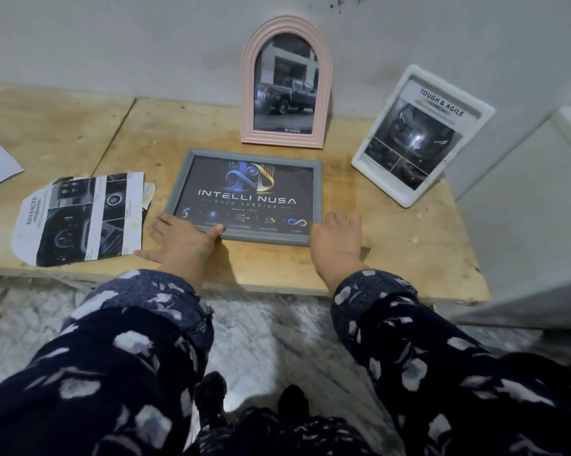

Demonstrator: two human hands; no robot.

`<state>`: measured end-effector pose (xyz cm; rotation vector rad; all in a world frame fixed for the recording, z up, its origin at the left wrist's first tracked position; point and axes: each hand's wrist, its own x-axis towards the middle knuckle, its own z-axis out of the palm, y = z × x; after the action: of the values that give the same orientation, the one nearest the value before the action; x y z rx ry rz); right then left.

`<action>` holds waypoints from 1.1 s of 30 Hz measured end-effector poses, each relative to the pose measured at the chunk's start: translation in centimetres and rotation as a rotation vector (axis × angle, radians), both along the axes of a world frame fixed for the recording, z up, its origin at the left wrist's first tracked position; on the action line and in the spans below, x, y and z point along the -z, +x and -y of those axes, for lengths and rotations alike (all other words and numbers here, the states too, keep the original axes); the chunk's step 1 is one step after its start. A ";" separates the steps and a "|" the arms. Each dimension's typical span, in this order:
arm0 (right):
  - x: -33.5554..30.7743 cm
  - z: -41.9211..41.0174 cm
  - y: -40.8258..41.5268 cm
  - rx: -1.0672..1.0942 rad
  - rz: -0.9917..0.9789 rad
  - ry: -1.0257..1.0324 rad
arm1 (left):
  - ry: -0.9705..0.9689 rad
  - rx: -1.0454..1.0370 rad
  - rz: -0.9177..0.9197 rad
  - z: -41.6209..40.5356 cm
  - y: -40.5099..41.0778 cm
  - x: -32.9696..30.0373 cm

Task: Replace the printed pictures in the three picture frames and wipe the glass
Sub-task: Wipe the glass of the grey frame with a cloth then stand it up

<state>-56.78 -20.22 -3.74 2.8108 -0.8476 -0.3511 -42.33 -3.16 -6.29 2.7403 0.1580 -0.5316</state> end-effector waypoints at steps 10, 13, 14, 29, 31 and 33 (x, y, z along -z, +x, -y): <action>0.8 3.6 -0.3 0.812 0.700 0.885 | 0.041 0.085 0.020 -0.1 0.6 -0.3; 1.3 3.8 0.0 0.851 0.719 0.916 | 0.060 0.219 0.052 0.2 1.1 -0.8; 1.5 3.8 0.2 0.873 0.727 0.946 | 0.066 0.243 0.040 0.3 1.5 -0.9; 1.6 1.9 5.6 1.074 0.884 0.933 | -0.138 -0.092 -0.064 -0.7 9.5 -1.5; 1.2 1.3 7.4 1.095 0.905 0.925 | -0.279 -0.169 -0.067 -1.6 10.5 -1.9; 0.8 0.6 9.6 1.063 0.914 0.922 | -0.436 -0.222 -0.052 -3.1 12.3 -2.1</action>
<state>-47.14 -20.79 -4.51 2.8112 -3.0160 0.6953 -30.00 -0.11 -4.17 2.2536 0.3145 -0.5060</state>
